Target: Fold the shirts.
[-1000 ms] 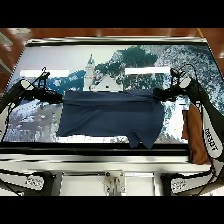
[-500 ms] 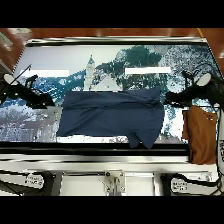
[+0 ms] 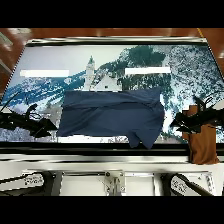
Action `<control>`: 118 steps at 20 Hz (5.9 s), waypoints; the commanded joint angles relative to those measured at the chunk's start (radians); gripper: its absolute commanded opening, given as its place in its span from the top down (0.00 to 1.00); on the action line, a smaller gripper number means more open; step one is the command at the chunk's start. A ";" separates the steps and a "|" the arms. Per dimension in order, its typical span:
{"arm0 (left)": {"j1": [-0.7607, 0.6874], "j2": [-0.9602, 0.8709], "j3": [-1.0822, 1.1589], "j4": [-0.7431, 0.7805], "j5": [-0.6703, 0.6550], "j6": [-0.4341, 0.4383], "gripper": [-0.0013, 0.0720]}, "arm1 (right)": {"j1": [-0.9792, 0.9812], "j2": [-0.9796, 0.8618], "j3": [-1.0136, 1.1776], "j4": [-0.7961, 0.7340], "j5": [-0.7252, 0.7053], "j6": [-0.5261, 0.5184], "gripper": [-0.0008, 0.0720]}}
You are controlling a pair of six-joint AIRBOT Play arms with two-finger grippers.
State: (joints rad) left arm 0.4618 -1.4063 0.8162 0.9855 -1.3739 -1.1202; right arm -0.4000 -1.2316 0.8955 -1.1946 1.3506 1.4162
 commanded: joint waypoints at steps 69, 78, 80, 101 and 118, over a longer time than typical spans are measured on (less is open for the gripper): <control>-0.055 0.062 -0.044 -0.150 0.171 0.151 0.93 | 0.036 -0.074 -0.172 0.401 -0.123 -0.267 0.89; -0.098 0.074 0.309 -0.158 0.404 0.076 0.93 | 0.069 -0.071 0.111 0.591 -0.331 -0.185 0.89; -0.148 0.024 0.358 -0.158 0.433 0.074 0.93 | 0.121 -0.141 0.203 0.520 -0.376 -0.150 0.89; -0.207 -0.295 0.753 -0.156 0.201 -0.064 0.07 | 0.084 -0.500 0.466 0.181 -0.330 -0.047 0.12; -0.311 -0.267 0.765 -0.428 0.150 -0.066 0.93 | 0.172 -0.527 0.510 0.483 -0.181 -0.091 0.89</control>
State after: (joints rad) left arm 0.1921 -1.6722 1.5810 0.6304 -1.2274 -1.1927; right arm -0.2173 -1.8362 1.3933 -0.7071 1.0801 1.3376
